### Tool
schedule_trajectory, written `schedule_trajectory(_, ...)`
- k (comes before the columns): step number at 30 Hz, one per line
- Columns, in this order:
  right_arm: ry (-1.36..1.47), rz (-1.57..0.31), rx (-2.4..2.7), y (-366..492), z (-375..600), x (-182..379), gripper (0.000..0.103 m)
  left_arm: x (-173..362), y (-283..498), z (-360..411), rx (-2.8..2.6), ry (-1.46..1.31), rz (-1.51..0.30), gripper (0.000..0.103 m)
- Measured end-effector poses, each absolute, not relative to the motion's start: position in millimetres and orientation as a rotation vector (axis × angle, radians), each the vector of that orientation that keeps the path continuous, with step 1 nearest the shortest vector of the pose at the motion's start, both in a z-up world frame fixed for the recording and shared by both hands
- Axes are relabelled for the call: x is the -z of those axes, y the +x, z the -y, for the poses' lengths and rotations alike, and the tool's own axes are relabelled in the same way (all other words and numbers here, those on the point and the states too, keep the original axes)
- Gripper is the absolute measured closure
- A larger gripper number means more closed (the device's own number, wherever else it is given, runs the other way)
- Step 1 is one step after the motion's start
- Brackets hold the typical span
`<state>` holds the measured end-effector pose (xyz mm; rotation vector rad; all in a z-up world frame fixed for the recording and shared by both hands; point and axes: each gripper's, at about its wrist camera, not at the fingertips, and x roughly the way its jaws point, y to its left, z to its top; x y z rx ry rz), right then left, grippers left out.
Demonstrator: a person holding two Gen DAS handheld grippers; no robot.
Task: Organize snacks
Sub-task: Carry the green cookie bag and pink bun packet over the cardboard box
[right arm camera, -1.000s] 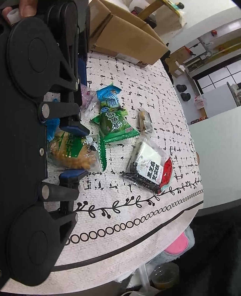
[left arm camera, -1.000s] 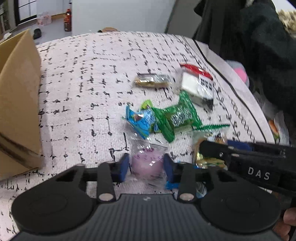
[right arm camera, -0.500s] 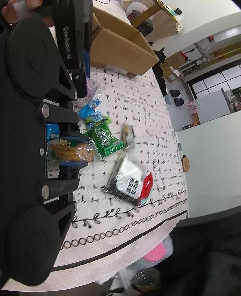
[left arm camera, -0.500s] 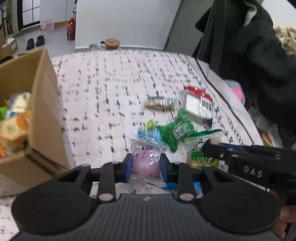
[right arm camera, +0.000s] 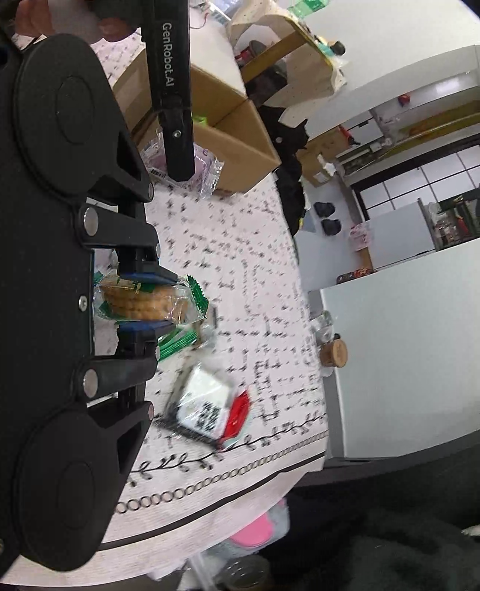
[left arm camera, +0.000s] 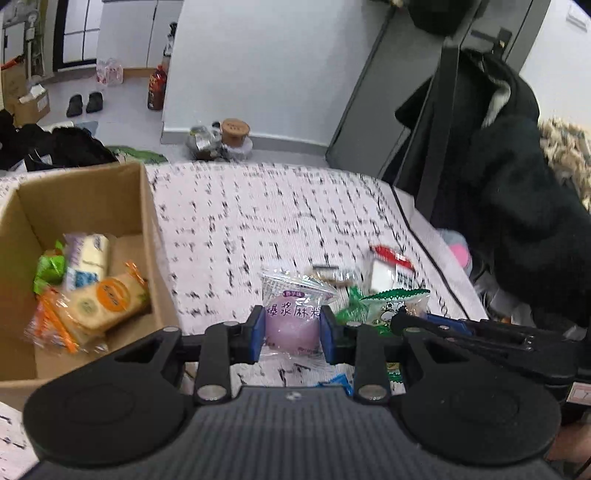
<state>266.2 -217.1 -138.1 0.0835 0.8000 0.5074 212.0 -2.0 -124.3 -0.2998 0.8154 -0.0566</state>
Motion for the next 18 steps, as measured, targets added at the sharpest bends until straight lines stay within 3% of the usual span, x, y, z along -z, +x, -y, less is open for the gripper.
schedule_trajectory(18, 0.029, -0.695, -0.653, 273.0, 139.1, 100.4, 0.083, 87.9, 192.7, -79.3, -0.094, -0.367, -0.691, 0.073)
